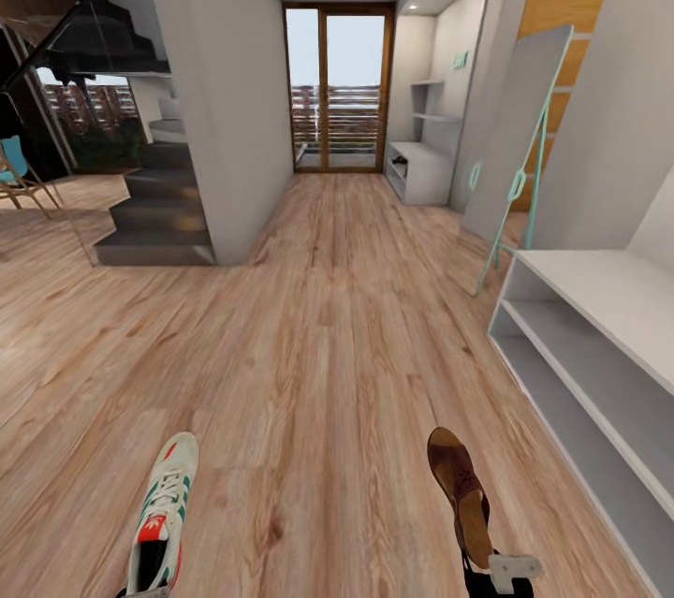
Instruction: Pick up the two gym shoes and the two sandals from the corridor floor and place them onto the hallstand (shoe rack) in the corridor, making sure they are on the rack and not on the floor. Arrange them so the two gym shoes are next to each other and the two sandals are next to each other.
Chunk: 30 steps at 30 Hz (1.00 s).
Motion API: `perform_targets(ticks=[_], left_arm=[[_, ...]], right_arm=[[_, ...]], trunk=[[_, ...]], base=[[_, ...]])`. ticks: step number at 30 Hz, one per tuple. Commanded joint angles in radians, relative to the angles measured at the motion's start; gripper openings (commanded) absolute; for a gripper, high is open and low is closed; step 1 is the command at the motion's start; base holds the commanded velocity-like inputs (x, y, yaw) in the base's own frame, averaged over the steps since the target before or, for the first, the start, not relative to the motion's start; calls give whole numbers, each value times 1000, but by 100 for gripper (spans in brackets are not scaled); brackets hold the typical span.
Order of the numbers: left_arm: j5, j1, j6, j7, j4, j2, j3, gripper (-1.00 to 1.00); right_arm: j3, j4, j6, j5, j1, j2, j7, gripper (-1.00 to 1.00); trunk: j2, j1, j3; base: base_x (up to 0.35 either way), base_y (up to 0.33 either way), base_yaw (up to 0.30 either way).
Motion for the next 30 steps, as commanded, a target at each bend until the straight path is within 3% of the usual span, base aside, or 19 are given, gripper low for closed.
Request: perform_targets(ticks=[1, 30], left_arm=[[-8, -1, -4, -5, 0, -1, 8, -100], [-7, -1, -4, -4, 1, -1, 11, -100]], right_arm=[[1, 1, -1, 9, -1, 0, -9, -100], [1, 1, -1, 7, -1, -3, -10, -100]], trunk=[[0, 0, -1], [0, 0, -1]], base=[[340, 0, 0], [340, 0, 0]])
